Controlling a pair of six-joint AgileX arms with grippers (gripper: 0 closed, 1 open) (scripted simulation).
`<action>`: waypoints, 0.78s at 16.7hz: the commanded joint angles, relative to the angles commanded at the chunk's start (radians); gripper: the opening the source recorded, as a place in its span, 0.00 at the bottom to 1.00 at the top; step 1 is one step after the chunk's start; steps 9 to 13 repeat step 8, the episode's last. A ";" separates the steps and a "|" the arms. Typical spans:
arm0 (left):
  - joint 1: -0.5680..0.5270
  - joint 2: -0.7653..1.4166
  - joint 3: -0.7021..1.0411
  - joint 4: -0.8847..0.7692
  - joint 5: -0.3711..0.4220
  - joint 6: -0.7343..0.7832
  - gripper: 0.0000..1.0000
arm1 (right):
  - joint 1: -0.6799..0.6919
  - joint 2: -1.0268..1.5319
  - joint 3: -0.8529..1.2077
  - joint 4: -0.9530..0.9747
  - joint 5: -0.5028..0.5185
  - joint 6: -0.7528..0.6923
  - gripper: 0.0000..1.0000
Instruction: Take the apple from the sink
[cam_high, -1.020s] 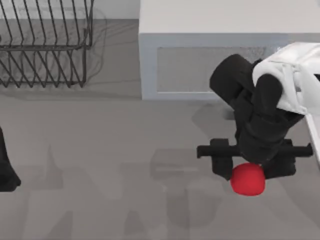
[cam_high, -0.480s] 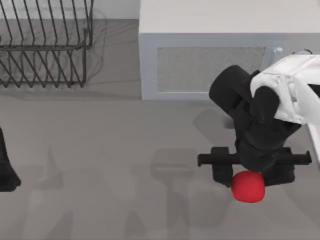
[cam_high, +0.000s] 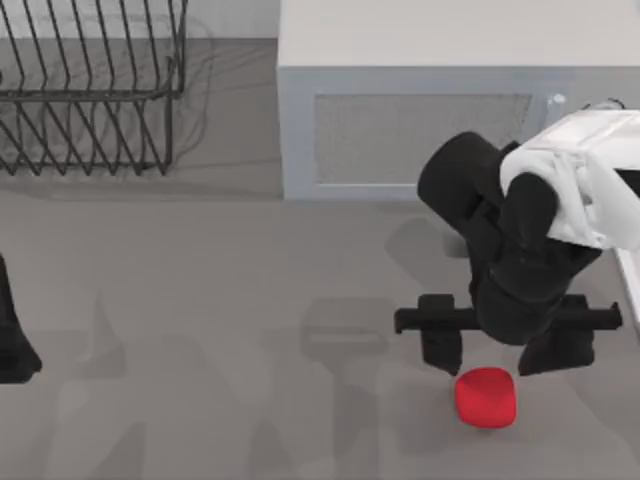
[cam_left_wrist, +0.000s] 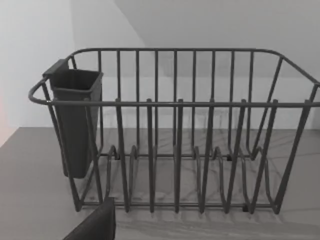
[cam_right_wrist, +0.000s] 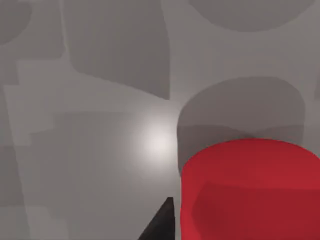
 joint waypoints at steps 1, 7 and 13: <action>0.000 0.000 0.000 0.000 0.000 0.000 1.00 | 0.000 0.000 0.000 0.000 0.000 0.000 0.90; 0.000 0.000 0.000 0.000 0.000 0.000 1.00 | 0.000 0.000 0.000 0.000 0.000 0.000 1.00; 0.000 0.000 0.000 0.000 0.000 0.000 1.00 | 0.000 0.000 0.000 0.000 0.000 0.000 1.00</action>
